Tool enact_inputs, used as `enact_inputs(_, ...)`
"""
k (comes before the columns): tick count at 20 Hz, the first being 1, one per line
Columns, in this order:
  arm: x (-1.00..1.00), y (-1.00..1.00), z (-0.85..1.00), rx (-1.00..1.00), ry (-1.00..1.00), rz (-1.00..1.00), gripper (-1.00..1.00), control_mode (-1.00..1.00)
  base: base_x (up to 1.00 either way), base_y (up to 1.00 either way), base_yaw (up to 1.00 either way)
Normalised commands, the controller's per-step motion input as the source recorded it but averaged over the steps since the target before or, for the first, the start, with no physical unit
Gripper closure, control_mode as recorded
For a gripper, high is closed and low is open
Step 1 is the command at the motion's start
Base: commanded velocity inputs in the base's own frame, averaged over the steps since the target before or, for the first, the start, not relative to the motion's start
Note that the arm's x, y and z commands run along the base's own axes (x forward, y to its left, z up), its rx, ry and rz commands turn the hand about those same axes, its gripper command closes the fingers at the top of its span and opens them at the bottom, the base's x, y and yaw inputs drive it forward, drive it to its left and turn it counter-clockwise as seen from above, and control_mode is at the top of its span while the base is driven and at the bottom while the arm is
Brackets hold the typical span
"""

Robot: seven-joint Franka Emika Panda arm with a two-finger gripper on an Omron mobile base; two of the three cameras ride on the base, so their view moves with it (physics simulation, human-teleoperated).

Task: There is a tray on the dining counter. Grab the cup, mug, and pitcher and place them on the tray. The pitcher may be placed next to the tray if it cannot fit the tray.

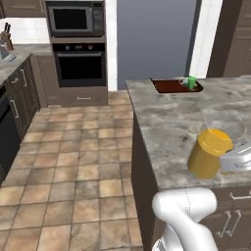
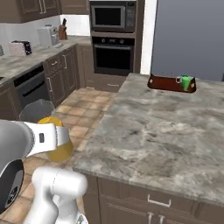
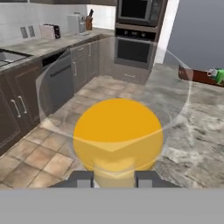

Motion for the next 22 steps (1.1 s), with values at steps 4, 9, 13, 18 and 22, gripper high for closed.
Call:
enact_inputs(4,0.0,0.0,0.0,0.0,0.0,0.0,1.0,1.0,0.57,1.0,-0.32)
enact_inputs(9,0.0,0.0,0.0,0.0,0.0,0.0,1.0,1.0,0.21,0.24,-0.69)
enact_inputs(13,0.0,0.0,0.0,0.0,0.0,0.0,1.0,1.0,0.02,0.0,-0.92)
enact_inputs(18,0.0,0.0,0.0,0.0,0.0,0.0,1.0,1.0,0.0,0.03,-0.99)
enact_inputs(22,0.0,0.0,0.0,0.0,0.0,0.0,1.0,1.0,-0.21,0.09,-0.94)
